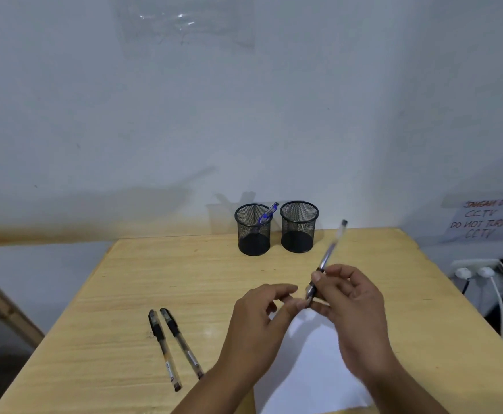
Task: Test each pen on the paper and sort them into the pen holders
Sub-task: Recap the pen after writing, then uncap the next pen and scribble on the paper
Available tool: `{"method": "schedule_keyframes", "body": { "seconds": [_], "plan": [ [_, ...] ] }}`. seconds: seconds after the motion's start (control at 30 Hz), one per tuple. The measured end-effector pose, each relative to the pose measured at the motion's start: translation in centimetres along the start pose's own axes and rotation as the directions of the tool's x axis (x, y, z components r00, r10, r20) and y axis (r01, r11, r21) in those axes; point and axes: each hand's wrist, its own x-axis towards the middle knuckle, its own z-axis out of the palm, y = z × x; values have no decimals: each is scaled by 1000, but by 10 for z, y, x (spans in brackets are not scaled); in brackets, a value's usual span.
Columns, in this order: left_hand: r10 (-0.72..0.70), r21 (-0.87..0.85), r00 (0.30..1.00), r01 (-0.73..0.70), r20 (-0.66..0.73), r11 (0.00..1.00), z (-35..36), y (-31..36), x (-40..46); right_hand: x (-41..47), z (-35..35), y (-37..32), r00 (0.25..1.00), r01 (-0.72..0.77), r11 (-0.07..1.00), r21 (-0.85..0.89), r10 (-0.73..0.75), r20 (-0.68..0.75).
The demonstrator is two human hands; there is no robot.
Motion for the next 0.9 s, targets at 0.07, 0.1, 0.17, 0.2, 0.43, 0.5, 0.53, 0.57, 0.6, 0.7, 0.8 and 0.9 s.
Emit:
{"method": "schedule_keyframes", "body": {
  "seconds": [0.07,0.1,0.17,0.2,0.43,0.5,0.53,0.57,0.6,0.7,0.8,0.9],
  "plan": [
    [-70,-69,997,68,-19,995,5,-1,24,27,-4,-10,998,49,990,-135,-54,-29],
    [-103,-90,994,99,-34,991,8,-3,37,43,-7,-15,996,76,975,-209,-85,-34],
    [-172,-109,984,166,-54,980,15,-7,65,74,-13,-26,988,130,924,-360,-152,-33],
    [-205,-108,977,199,-56,974,18,-10,78,88,-15,-31,983,153,887,-437,-184,-29],
    [-312,55,946,318,-91,947,41,-23,144,163,-11,-66,969,238,574,-783,-194,152],
    [-339,118,933,353,-123,928,49,-27,154,176,-1,-65,962,264,528,-807,-201,183],
    [-352,138,925,370,-142,919,53,-30,157,181,4,-62,959,275,512,-814,-206,194],
    [-362,148,919,384,-155,912,56,-31,160,186,9,-59,957,283,502,-817,-208,203],
    [-370,146,915,393,-162,908,60,-31,162,190,14,-55,955,289,496,-819,-208,211],
    [-387,131,905,411,-177,902,66,-32,168,198,24,-43,952,299,467,-832,-207,226],
    [-399,143,896,428,-194,893,68,-38,171,203,29,-33,952,300,422,-856,-196,237],
    [-400,145,897,428,-188,892,68,-43,173,204,29,-28,948,311,409,-858,-199,248]
  ]
}}
